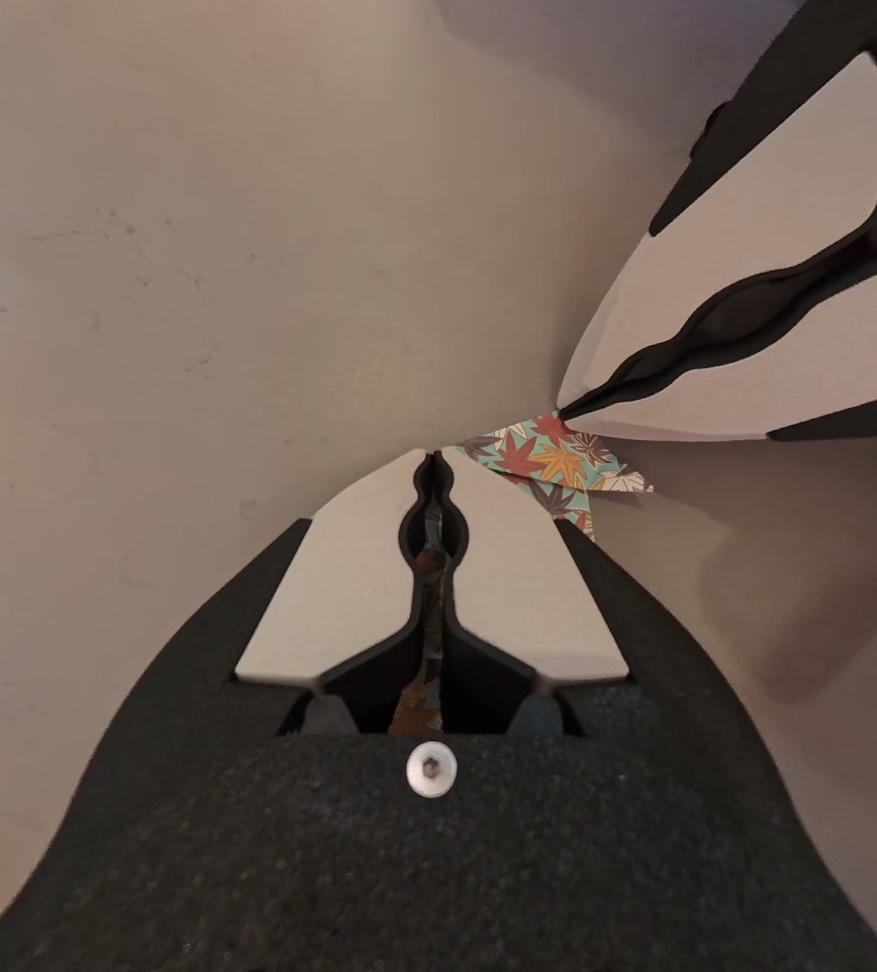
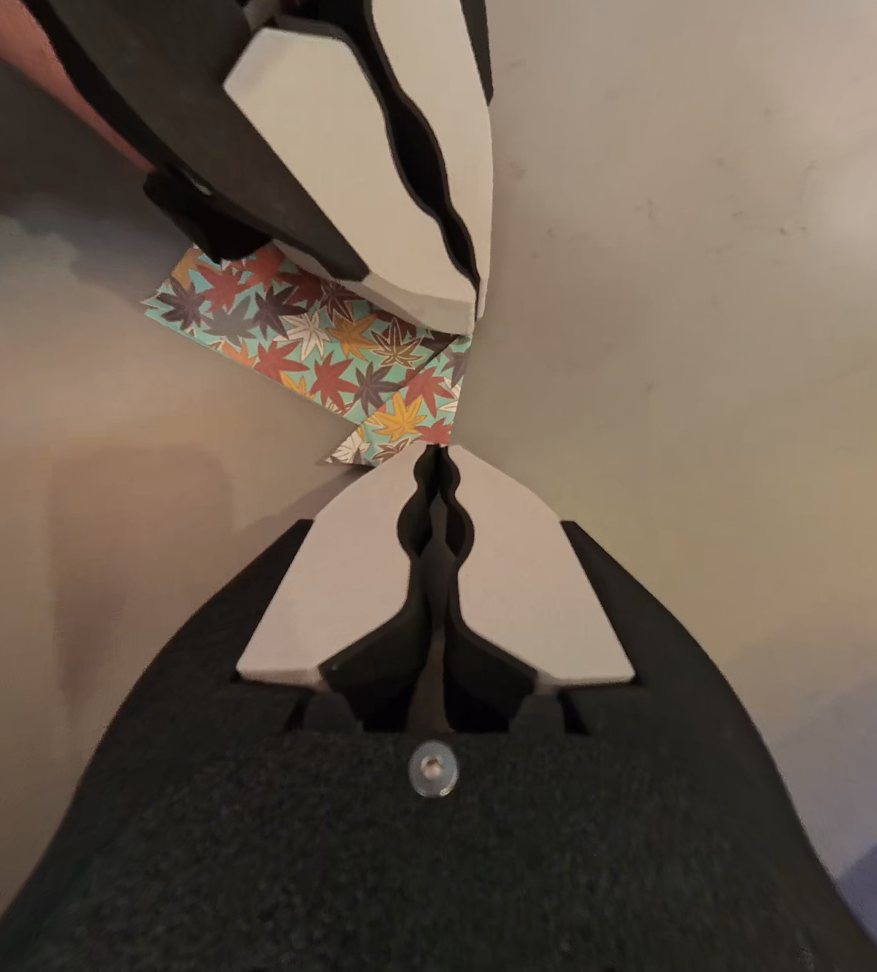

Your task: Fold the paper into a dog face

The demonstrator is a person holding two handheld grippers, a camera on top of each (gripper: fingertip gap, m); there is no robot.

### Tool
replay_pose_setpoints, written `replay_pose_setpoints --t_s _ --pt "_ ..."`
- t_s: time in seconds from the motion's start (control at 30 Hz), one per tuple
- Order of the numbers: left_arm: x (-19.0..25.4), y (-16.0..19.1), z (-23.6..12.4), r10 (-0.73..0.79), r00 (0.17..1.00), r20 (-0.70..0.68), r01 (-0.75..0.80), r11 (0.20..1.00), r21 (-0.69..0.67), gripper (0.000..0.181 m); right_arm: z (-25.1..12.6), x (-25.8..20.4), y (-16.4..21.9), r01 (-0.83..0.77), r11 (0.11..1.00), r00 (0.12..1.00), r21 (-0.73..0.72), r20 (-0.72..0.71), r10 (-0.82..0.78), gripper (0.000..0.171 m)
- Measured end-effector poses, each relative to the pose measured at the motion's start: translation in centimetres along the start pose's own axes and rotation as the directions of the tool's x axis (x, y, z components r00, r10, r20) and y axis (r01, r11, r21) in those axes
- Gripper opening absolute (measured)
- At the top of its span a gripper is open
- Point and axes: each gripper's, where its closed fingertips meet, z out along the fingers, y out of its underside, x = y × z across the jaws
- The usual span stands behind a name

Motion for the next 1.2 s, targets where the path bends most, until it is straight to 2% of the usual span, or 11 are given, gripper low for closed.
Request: replay_pose_setpoints --t_s 0.27,0.33,0.43,0.6,1.07,1.2 --pt "0.0 0.0 0.0 0.007 1.000 0.005 -0.007 1.000 -0.002 0.000 -0.7 0.2 0.8 0.016 1.000 1.000 -0.025 -0.013 -0.017 0.000" --pt "0.0 0.0 0.0 0.005 1.000 0.007 -0.005 1.000 -0.005 0.000 -1.3 0.0 0.7 0.016 0.999 1.000 -0.030 0.021 -0.016 0.000" --pt "0.0 0.0 0.0 0.003 1.000 0.012 -0.003 1.000 -0.003 0.000 -2.9 0.0 -2.8 -0.041 0.984 0.998 0.175 0.062 0.031 0.000" --pt "0.0 0.0 0.0 0.003 1.000 0.007 -0.003 1.000 -0.006 0.000 0.0 -2.2 -1.3 0.083 0.996 0.990 0.042 0.108 -0.087 0.000" --pt "-0.1 0.2 -0.2 -0.035 0.999 -0.026 0.035 0.999 0.017 0.000 -0.4 -3.2 -0.5 0.045 0.997 0.991 0.059 0.126 -0.052 0.000" --pt "-2.4 1.4 -1.3 -0.059 0.998 0.036 0.059 0.998 -0.011 0.000 -0.4 -3.2 -0.5 0.028 0.997 0.989 0.066 0.142 -0.037 0.000"
